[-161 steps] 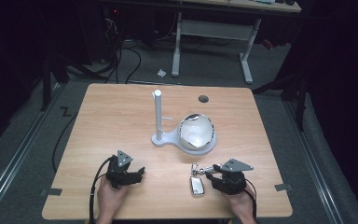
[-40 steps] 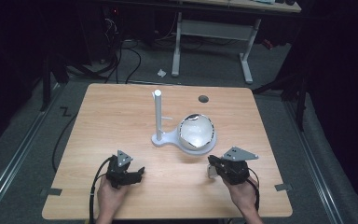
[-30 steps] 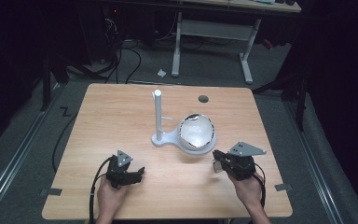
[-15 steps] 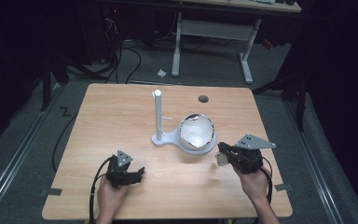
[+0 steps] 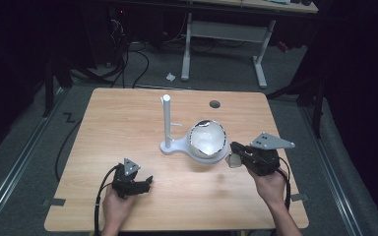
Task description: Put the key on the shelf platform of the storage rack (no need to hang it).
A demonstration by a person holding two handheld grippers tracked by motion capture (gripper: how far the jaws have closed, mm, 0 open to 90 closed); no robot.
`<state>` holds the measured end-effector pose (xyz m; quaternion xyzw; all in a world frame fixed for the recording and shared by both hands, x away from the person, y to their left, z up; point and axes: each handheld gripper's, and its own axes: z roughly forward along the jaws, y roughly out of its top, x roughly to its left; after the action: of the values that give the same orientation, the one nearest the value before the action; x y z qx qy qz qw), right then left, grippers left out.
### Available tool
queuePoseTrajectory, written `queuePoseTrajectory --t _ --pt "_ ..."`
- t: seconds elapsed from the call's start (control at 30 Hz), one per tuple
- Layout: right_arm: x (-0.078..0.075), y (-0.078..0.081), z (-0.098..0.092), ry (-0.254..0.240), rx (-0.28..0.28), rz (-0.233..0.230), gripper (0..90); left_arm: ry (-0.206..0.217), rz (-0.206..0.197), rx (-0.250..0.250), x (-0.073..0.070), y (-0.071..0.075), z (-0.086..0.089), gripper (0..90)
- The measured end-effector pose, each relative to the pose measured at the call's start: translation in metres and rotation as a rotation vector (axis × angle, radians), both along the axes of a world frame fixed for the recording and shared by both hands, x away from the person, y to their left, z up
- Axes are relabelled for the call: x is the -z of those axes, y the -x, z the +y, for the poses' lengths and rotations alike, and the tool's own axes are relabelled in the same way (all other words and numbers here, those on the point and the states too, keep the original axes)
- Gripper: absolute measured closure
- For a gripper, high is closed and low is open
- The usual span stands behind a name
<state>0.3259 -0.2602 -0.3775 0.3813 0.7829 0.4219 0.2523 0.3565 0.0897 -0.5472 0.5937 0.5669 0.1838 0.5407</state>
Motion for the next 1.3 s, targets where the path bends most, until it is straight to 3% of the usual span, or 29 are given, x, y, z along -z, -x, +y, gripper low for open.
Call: queuePoseTrajectory --t 1.0,1.3 --pt "-0.030 -0.031 0.013 -0.011 -0.042 -0.009 86.3 -0.001 0.000 0.001 0.000 0.000 0.000 21.1" --pt "-0.032 -0.044 0.022 -0.018 -0.062 -0.001 86.2 0.000 0.000 0.000 0.000 0.000 0.000 21.1"
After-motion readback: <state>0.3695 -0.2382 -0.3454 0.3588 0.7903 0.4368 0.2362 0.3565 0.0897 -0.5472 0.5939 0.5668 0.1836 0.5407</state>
